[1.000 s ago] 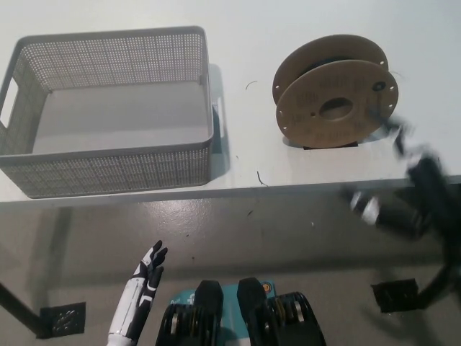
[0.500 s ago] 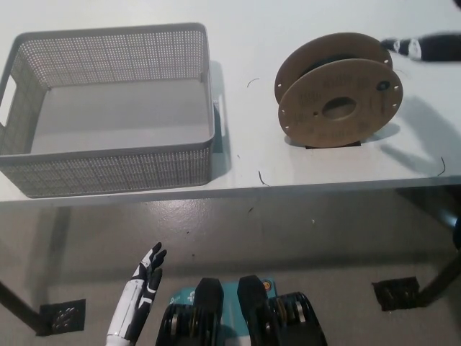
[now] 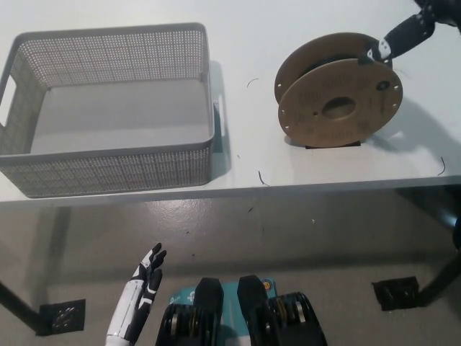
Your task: Use the right hand to pick up a 3d printing filament and place it into a container on the left side
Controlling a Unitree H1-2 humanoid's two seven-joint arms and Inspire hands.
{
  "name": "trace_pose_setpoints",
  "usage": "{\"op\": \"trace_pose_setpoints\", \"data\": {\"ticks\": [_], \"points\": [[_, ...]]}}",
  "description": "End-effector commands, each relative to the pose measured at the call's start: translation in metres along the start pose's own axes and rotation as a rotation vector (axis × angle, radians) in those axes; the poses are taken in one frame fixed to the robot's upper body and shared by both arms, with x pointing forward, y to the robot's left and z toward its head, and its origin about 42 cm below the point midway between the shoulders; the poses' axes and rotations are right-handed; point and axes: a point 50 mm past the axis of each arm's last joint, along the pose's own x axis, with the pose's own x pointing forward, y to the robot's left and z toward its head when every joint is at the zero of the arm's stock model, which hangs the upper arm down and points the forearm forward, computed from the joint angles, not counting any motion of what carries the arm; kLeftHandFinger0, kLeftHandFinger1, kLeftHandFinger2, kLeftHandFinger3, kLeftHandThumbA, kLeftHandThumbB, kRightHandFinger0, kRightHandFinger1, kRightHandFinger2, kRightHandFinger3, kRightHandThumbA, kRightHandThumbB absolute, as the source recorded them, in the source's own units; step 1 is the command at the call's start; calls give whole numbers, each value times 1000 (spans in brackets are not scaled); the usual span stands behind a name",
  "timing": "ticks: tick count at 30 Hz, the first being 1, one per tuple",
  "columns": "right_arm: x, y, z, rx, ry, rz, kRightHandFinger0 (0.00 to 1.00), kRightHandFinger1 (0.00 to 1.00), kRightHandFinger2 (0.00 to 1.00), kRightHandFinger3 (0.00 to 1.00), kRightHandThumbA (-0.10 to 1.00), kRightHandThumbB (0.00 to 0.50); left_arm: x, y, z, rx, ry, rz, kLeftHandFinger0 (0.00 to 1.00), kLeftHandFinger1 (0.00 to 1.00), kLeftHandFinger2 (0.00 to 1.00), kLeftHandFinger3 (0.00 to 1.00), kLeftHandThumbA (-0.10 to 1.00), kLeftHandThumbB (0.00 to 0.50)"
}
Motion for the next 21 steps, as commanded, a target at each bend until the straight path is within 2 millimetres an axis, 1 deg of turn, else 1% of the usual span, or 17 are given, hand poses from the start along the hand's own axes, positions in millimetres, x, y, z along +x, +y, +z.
{"op": "trace_pose_setpoints", "data": {"ticks": [1,2,3,4,5,6,8,10,11,14,16,18,20,21], "points": [[-11,-96,64,14,86,298,1000,1000,1000,1000,1000,391,6,4,12,37,-99,-15,1000,1000,1000,1000,1000,212],[-11,-98,69,-2,85,307,1000,1000,1000,1000,1000,367,6,4,12,38,-100,-16,1000,1000,1000,1000,1000,209],[-12,-101,75,-13,75,316,1000,1000,1000,1000,1000,355,6,4,12,37,-102,-19,1000,1000,1000,1000,1000,207],[-12,-102,79,-17,70,329,1000,1000,1000,1000,1000,370,6,4,12,38,-102,-20,1000,1000,1000,1000,1000,208],[-11,-105,83,-25,64,345,1000,1000,1000,1000,1000,352,6,4,11,33,-102,-17,1000,1000,1000,1000,1000,214],[-10,-106,85,-44,60,353,1000,1000,1000,1000,1000,351,5,4,11,27,-101,-15,1000,1000,1000,1000,1000,223],[-7,-111,89,-72,65,363,1000,1000,1000,1000,1000,362,4,4,10,29,-99,-14,1000,1000,1000,1000,1000,225],[-1,-115,90,-96,90,380,1000,1000,1000,1000,1000,385,4,3,10,29,-97,-14,1000,1000,1000,1000,1000,231],[2,-116,91,-136,87,386,1000,1000,1000,1000,1000,341,2,3,9,32,-94,-20,1000,1000,1000,1000,1000,229],[11,-119,96,-185,150,370,1000,1000,1000,1000,1000,378,2,2,9,30,-93,-18,1000,1000,1000,1000,1000,240],[16,-122,99,-224,176,364,1000,1000,1000,1000,1000,361,2,2,9,25,-94,-24,1000,1000,1000,1000,1000,235],[21,-124,103,-251,224,367,1000,1000,1000,1000,1000,374,0,2,8,26,-92,-26,1000,1000,1000,1000,1000,236],[25,-127,105,-246,231,363,1000,1000,1000,1000,1000,343,0,1,8,25,-94,-28,1000,1000,1000,1000,1000,238],[27,-127,106,-248,239,361,1000,1000,1000,1000,1000,344,0,2,8,25,-95,-27,1000,1000,1000,1000,1000,240]]}}
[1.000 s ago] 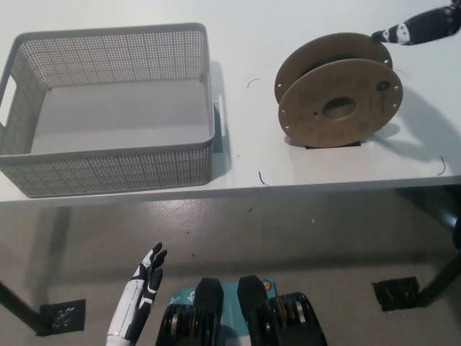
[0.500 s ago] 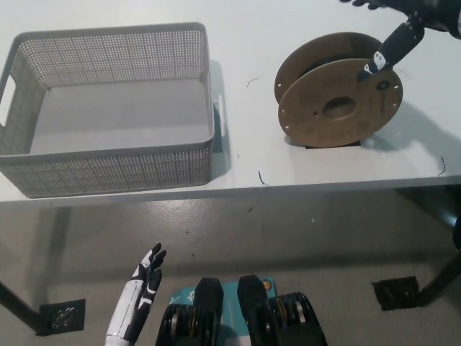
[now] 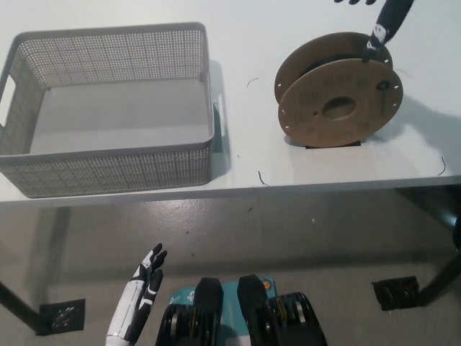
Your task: Use the right hand to pick up a 3d printing filament and place it into a container on the left side
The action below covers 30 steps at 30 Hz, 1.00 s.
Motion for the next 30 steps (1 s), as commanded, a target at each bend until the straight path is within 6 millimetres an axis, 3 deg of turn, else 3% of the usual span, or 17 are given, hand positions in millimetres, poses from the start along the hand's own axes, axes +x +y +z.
{"op": "trace_pose_setpoints", "data": {"ticks": [1,5,9,13,16,19,21,23,25,27,30], "points": [[-52,-58,49,-155,50,-50,1000,1000,1000,1000,1000,345,0,2,9,19,-93,-18,1000,1000,1000,1000,1000,242],[-47,-64,53,-215,77,-24,1000,1000,1000,1000,1000,298,0,2,9,14,-92,-20,1000,1000,1000,1000,1000,232],[-40,-68,51,-186,125,-40,1000,1000,1000,1000,1000,346,0,3,9,30,-98,-21,1000,1000,1000,1000,1000,231],[-29,-64,49,-191,126,-17,1000,1000,1000,1000,1000,332,-1,3,8,37,-95,-16,1000,1000,1000,1000,1000,235],[-17,-59,44,-185,139,-23,1000,1000,1000,1000,1000,390,-2,2,8,35,-95,-19,1000,1000,1000,1000,1000,219],[-9,-54,41,-153,145,-20,1000,1000,1000,1000,1000,437,-2,2,8,37,-93,-19,1000,1000,1000,1000,1000,237],[-1,-49,39,-129,193,-23,1000,1000,1000,1000,1000,498,-2,2,8,41,-93,-19,1000,1000,1000,1000,1000,236],[5,-45,37,-138,203,-3,1000,1000,1000,1000,1000,500,-3,1,7,36,-91,-21,1000,1000,1000,1000,1000,242],[14,-37,33,-101,202,26,1000,1000,1000,1000,1000,456,-3,1,8,35,-92,-23,1000,1000,1000,1000,1000,239],[22,-32,31,-39,208,28,1000,1000,1000,1000,1000,452,-3,1,7,37,-91,-20,1000,1000,1000,1000,1000,233],[37,-21,26,39,186,17,1000,1000,1000,1000,1000,409,-4,0,8,37,-92,-17,1000,1000,1000,1000,1000,247]]}}
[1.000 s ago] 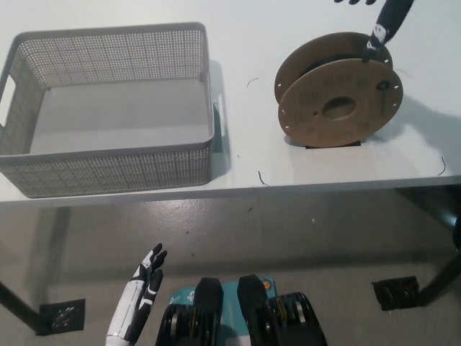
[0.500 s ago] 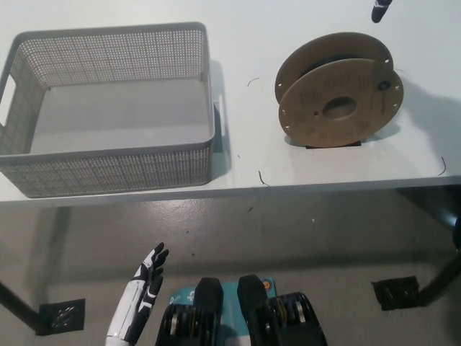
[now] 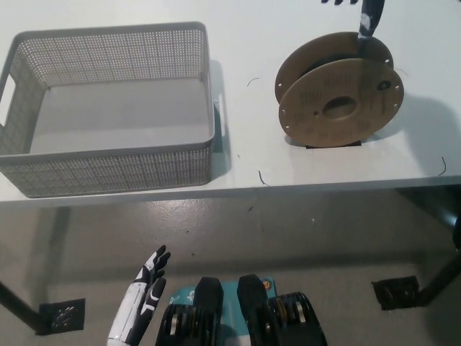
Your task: Use the right hand to pick up a 3d printing filament and place it into a container on the left side
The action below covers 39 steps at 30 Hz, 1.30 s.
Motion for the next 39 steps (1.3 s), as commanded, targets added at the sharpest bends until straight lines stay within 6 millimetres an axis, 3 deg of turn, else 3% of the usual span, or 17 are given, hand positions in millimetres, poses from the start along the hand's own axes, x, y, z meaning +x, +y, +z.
{"op": "trace_pose_setpoints", "data": {"ticks": [1,3,12,16,21,24,27,30,31,32,33,34,35,36,37,38,39], "points": [[-2,-8,4,40,-14,-111,1000,1000,1000,1000,1000,403,1,1,8,12,-61,5,1000,1000,1000,1000,1000,243],[5,-4,5,-44,-16,-137,1000,1000,1000,1000,1000,391,1,1,8,15,-64,2,1000,1000,1000,1000,1000,240],[41,23,-3,-11,-11,-97,1000,1000,1000,1000,1000,384,0,2,9,11,-69,-4,1000,1000,1000,1000,1000,235],[54,36,-3,21,39,-68,1000,1000,1000,1000,1000,432,0,2,10,11,-71,-6,1000,1000,1000,1000,1000,237],[70,51,-9,59,48,-72,1000,1000,1000,1000,1000,447,1,2,10,-3,-70,-5,1000,1000,1000,1000,1000,257],[81,61,-14,-20,89,-64,1000,1000,1000,1000,1000,499,2,2,10,1,-73,-8,1000,1000,1000,1000,1000,261],[89,71,-15,-20,100,-46,1000,1000,1000,1000,1000,475,3,3,11,-1,-75,-9,1000,1000,1000,1000,1000,257],[98,78,-20,5,52,-114,1000,1000,1000,1000,1000,417,5,4,12,4,-77,-12,1000,1000,1000,1000,1000,271],[100,78,-22,55,39,-169,1000,1000,1000,1000,768,411,5,4,12,1,-77,-11,1000,1000,1000,1000,1000,267],[102,79,-24,42,21,-212,977,1000,1000,1000,494,347,6,5,13,-1,-76,-11,1000,1000,1000,1000,1000,268],[106,81,-25,3,19,-292,824,870,865,903,232,288,6,5,13,1,-78,-11,1000,1000,1000,1000,1000,266],[107,81,-26,-13,18,-328,696,780,788,781,3,330,7,5,13,2,-80,-12,1000,1000,1000,1000,1000,265],[109,82,-28,-37,-3,-393,368,410,425,374,-96,198,7,5,13,1,-82,-11,1000,1000,1000,1000,1000,266],[110,83,-30,-31,-16,-418,263,318,338,310,-99,174,7,5,13,1,-81,-11,1000,1000,1000,1000,1000,267],[110,83,-33,2,-30,-452,22,157,272,365,-100,153,8,5,14,1,-83,-12,1000,1000,1000,1000,1000,268],[110,83,-35,18,-41,-471,7,185,356,491,-100,148,8,5,14,0,-83,-13,1000,1000,1000,1000,1000,268],[109,82,-36,13,-52,-491,0,250,573,762,-100,160,8,6,14,4,-86,-12,1000,1000,1000,1000,1000,264]]}}
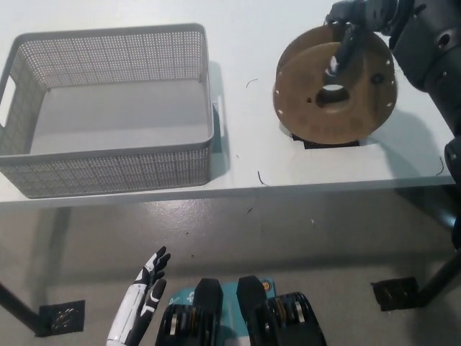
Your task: Use the right hand to pick up a 3d printing filament and place it into a container on the left side
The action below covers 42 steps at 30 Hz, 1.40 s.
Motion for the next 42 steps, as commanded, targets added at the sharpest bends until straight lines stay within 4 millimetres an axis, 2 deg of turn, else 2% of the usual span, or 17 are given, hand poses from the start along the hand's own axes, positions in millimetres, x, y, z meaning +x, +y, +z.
{"op": "trace_pose_setpoints", "data": {"ticks": [1,2,3,5,13,15,18,19,21,23,26,28,30,31,34,39,42], "points": [[13,22,-15,29,-87,-231,0,300,707,852,-100,157,11,6,14,8,-87,-3,1000,1000,1000,1000,1000,270],[12,20,-17,42,-92,-245,0,381,876,941,-100,150,11,6,14,10,-88,-3,1000,1000,1000,1000,1000,270],[11,19,-20,60,-101,-262,13,532,939,986,-100,150,11,6,14,11,-89,-4,1000,1000,1000,1000,1000,269],[10,16,-23,86,-108,-282,43,657,967,1000,-100,160,11,6,13,9,-90,-5,1000,1000,1000,1000,1000,264],[0,-8,-29,227,-128,-362,114,706,996,968,-100,201,12,6,12,16,-82,-6,1000,1000,1000,1000,1000,262],[-2,-12,-30,251,-123,-371,188,728,998,966,-100,191,11,6,12,18,-82,-8,1000,1000,1000,1000,1000,260],[-6,-20,-31,331,-139,-405,154,562,804,935,-100,191,11,6,12,16,-81,-11,1000,1000,1000,1000,1000,257],[-6,-21,-31,343,-144,-409,142,562,821,950,-100,190,11,6,12,16,-81,-11,1000,1000,1000,1000,1000,255],[-9,-26,-33,437,-164,-437,85,600,993,987,-100,181,11,7,12,12,-79,-10,1000,1000,1000,1000,1000,244],[-13,-32,-35,637,-210,-445,132,771,1000,1000,-100,148,11,7,11,12,-80,-11,1000,1000,1000,1000,1000,236],[-17,-41,-36,821,-236,-455,234,709,1000,1000,-100,151,11,7,10,8,-79,-11,1000,1000,1000,1000,1000,228],[-21,-48,-37,1061,-285,-454,137,604,978,1000,-100,161,10,6,10,13,-80,-14,1000,1000,1000,1000,1000,235],[-23,-52,-41,1231,-366,-433,109,586,971,1000,-100,148,9,6,10,13,-76,-10,1000,1000,1000,1000,1000,244],[-24,-52,-41,1261,-378,-428,105,598,1000,1000,-100,147,9,6,10,12,-75,-10,1000,1000,1000,1000,1000,244],[-28,-59,-41,1376,-415,-417,2,478,1000,1000,-100,159,9,6,9,9,-75,-12,1000,1000,1000,1000,1000,240],[-33,-67,-41,1616,-492,-387,0,432,980,1000,-100,114,9,6,8,4,-72,-18,1000,1000,1000,1000,1000,262],[-35,-71,-39,1751,-535,-367,0,408,896,1000,-100,126,9,6,9,9,-73,-22,1000,1000,1000,1000,1000,254]]}}
